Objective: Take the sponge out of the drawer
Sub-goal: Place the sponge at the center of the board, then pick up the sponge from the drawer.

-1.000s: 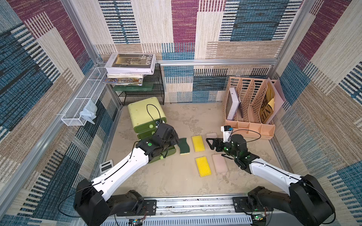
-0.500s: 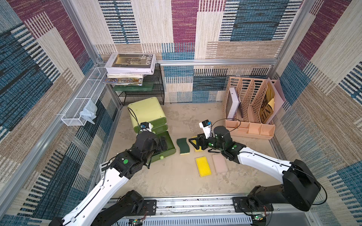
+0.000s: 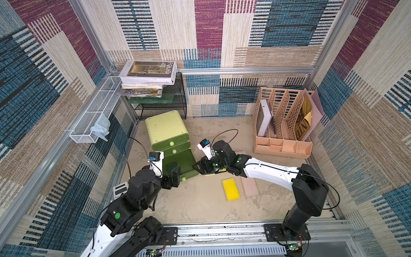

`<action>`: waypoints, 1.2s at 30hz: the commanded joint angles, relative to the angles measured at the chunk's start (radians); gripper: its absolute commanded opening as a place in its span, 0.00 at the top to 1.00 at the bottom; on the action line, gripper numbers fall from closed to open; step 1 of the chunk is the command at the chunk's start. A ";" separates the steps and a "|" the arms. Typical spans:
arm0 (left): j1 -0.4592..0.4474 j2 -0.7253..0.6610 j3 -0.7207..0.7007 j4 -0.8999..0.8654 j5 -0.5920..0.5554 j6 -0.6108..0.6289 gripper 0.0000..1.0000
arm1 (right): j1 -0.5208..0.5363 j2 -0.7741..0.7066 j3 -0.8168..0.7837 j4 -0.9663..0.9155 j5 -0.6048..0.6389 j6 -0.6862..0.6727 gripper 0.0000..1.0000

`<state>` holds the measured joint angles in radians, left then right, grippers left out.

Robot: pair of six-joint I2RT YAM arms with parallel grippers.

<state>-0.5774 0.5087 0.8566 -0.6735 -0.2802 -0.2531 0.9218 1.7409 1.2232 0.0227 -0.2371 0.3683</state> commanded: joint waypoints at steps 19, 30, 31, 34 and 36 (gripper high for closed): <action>0.001 -0.062 -0.040 0.032 -0.059 0.037 0.00 | 0.085 0.366 0.430 -0.232 0.004 0.015 0.23; 0.001 -0.064 -0.044 0.034 -0.063 0.039 0.00 | 0.101 0.434 0.471 -0.269 -0.035 0.012 0.23; 0.001 -0.064 -0.044 0.032 -0.065 0.041 0.00 | 0.105 0.433 0.469 -0.270 -0.038 0.010 0.23; 0.001 -0.064 -0.045 0.032 -0.066 0.040 0.00 | 0.110 0.431 0.461 -0.274 -0.052 0.011 0.23; 0.001 -0.064 -0.045 0.034 -0.067 0.041 0.00 | 0.113 0.429 0.456 -0.277 -0.059 0.011 0.23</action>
<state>-0.5774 0.4465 0.8108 -0.6666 -0.3420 -0.2211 1.0302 2.1727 1.6840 -0.2401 -0.2710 0.3820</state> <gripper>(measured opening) 0.997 0.772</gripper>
